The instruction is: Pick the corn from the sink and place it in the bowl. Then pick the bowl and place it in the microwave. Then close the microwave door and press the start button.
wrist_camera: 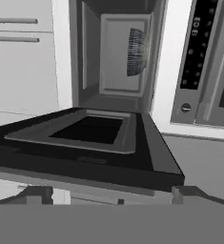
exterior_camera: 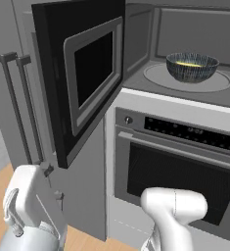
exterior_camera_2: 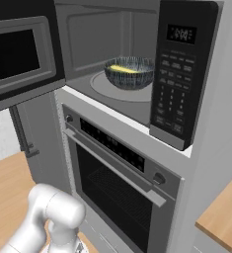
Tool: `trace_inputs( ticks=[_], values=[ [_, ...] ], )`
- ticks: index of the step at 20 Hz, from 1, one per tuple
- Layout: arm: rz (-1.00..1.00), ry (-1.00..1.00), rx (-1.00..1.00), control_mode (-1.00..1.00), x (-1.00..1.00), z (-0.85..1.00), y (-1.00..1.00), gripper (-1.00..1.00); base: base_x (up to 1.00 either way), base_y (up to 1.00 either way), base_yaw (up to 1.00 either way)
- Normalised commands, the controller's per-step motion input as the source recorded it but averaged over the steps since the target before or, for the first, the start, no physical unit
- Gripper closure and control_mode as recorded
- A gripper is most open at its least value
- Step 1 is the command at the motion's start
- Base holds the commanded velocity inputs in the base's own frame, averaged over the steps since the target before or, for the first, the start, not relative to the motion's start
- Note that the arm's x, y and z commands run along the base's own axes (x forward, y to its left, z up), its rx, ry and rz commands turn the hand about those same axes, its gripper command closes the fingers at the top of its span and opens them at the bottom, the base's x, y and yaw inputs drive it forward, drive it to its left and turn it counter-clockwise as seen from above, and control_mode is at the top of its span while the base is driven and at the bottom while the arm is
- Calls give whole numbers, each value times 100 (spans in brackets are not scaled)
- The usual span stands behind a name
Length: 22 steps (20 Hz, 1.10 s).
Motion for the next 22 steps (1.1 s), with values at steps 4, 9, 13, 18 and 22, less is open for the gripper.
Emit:
trace_inputs(
  ticks=[4, 9, 13, 18, 22],
  values=[
    [-5, -11, 2, -100, 88, -44, 79, -100, 0, 0, 0],
    [-3, -9, 10, -100, 90, -71, 54, -100, 0, 0, 0],
    [0, -9, 4, -100, 72, -72, 60, -100, 0, 0, 0],
    [-1, -13, 6, -100, 75, -54, 66, -100, 0, 0, 0],
    [-4, -11, 12, -100, 62, -26, 55, -100, 0, 0, 0]
  ],
)
